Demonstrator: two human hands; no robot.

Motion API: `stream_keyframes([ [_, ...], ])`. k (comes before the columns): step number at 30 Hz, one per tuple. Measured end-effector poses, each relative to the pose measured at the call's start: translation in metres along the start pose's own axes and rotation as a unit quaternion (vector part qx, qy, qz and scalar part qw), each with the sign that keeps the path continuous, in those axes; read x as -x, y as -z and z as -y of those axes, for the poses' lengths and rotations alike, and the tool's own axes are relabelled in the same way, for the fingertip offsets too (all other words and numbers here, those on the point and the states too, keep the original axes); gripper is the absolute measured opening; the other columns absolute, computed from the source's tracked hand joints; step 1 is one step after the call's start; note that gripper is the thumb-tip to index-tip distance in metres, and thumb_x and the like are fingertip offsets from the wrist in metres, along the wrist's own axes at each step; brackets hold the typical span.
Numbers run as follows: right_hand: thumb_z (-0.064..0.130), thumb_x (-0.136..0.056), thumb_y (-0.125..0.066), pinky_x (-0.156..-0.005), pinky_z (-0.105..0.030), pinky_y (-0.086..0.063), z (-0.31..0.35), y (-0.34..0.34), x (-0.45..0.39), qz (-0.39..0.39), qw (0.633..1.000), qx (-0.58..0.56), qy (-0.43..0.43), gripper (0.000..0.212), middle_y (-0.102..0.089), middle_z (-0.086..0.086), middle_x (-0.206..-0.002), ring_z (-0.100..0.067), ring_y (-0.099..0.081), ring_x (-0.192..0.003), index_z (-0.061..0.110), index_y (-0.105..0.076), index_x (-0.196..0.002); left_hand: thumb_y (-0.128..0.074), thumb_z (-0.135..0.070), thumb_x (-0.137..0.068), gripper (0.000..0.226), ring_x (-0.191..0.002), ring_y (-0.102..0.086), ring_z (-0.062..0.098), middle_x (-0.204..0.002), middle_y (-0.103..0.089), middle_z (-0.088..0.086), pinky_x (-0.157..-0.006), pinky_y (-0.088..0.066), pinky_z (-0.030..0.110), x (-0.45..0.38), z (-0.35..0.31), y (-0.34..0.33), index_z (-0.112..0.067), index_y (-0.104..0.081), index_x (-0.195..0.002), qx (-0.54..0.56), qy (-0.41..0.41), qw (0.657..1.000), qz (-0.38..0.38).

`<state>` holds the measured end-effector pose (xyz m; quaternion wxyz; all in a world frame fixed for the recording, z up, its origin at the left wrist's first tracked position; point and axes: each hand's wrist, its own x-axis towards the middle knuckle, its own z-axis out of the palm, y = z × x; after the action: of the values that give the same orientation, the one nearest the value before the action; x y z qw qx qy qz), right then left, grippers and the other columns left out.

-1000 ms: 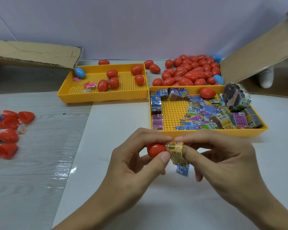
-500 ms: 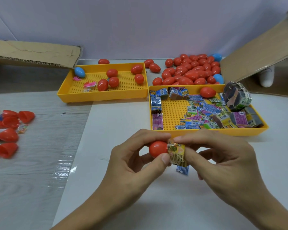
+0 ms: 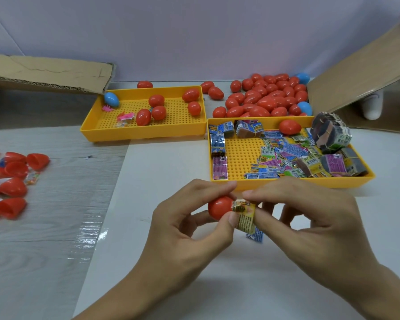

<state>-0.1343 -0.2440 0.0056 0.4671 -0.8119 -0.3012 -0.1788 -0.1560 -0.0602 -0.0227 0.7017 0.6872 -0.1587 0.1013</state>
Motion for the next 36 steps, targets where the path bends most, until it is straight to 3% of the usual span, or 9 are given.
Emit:
stream_keyframes([
  [6,0.011,-0.076,-0.075,-0.043,-0.027,-0.046,0.0,0.009,-0.004,0.045,0.999,-0.018,-0.024,0.017,-0.069,0.014,-0.085,-0.012,-0.067,-0.07,0.02,-0.074,-0.091,-0.068,-0.014,-0.083,0.033,-0.096,-0.069,0.025,-0.101,-0.072,-0.004,-0.077,-0.058,0.027,0.002,-0.004,0.001,-0.021,-0.068,-0.115,-0.066,-0.039,0.997,-0.024],
  [9,0.01,-0.077,-0.073,-0.043,-0.027,-0.045,0.0,0.011,-0.003,0.039,0.999,0.018,-0.015,0.012,-0.069,0.012,-0.08,-0.009,-0.066,-0.067,0.017,-0.075,-0.088,-0.068,-0.014,-0.084,0.024,-0.098,-0.07,0.024,-0.104,-0.073,-0.002,-0.08,-0.059,0.03,0.003,-0.004,0.0,-0.014,-0.071,-0.108,-0.096,-0.058,0.994,-0.014],
  [15,0.009,-0.077,-0.073,-0.045,-0.021,-0.047,0.006,0.006,0.002,0.03,0.996,0.078,-0.004,0.016,-0.07,0.013,-0.077,-0.002,-0.064,-0.064,0.015,-0.077,-0.091,-0.066,-0.015,-0.087,0.031,-0.09,-0.07,0.021,-0.103,-0.072,0.006,-0.076,-0.059,0.036,0.004,-0.005,-0.001,0.0,-0.067,-0.114,-0.219,-0.139,0.966,-0.022],
  [19,0.012,-0.078,-0.072,-0.042,-0.024,-0.049,0.008,0.006,0.001,0.046,0.996,0.004,-0.08,0.012,-0.072,0.012,-0.072,-0.004,-0.067,-0.062,0.018,-0.078,-0.087,-0.065,-0.016,-0.088,0.03,-0.09,-0.07,0.02,-0.106,-0.071,0.007,-0.073,-0.058,0.036,0.005,-0.007,-0.002,0.001,-0.067,-0.113,-0.258,-0.174,0.95,-0.026],
  [23,0.014,-0.081,-0.067,-0.049,-0.025,-0.055,0.006,0.013,-0.006,0.115,0.939,-0.239,-0.22,0.018,-0.076,-0.002,-0.079,-0.016,-0.073,-0.069,0.022,-0.08,-0.092,-0.062,-0.018,-0.09,0.031,-0.091,-0.069,0.018,-0.107,-0.07,0.005,-0.074,-0.059,0.035,0.005,-0.008,-0.003,0.0,-0.064,-0.116,-0.255,-0.169,0.952,-0.03],
  [28,0.012,-0.078,-0.063,-0.053,-0.035,-0.058,0.004,0.014,-0.011,0.127,0.864,-0.375,-0.312,0.026,-0.076,-0.016,-0.093,-0.03,-0.074,-0.083,0.014,-0.079,-0.098,-0.062,-0.017,-0.091,0.033,-0.101,-0.069,0.017,-0.116,-0.069,0.007,-0.081,-0.058,0.032,0.006,-0.009,-0.002,0.0,-0.061,-0.119,-0.263,-0.185,0.947,-0.029],
  [32,0.028,-0.078,-0.075,-0.052,-0.032,-0.056,0.008,0.007,-0.012,0.115,0.851,-0.378,-0.345,0.028,-0.076,-0.017,-0.095,-0.032,-0.074,-0.082,0.019,-0.077,-0.104,-0.06,-0.017,-0.092,0.037,-0.121,-0.061,0.008,-0.129,-0.063,0.005,-0.096,-0.051,0.021,0.006,-0.007,-0.004,-0.001,-0.058,-0.125,-0.285,-0.184,0.941,-0.01],
  [36,0.03,-0.066,-0.078,-0.049,-0.028,-0.055,0.008,0.004,-0.011,0.08,0.838,-0.371,-0.392,0.034,-0.076,-0.016,-0.09,-0.03,-0.074,-0.074,0.016,-0.076,-0.096,-0.057,-0.021,-0.094,0.041,-0.124,-0.058,0.003,-0.134,-0.06,0.001,-0.099,-0.047,0.016,0.005,-0.005,-0.004,-0.005,-0.054,-0.132,-0.277,-0.155,0.948,0.022],
])
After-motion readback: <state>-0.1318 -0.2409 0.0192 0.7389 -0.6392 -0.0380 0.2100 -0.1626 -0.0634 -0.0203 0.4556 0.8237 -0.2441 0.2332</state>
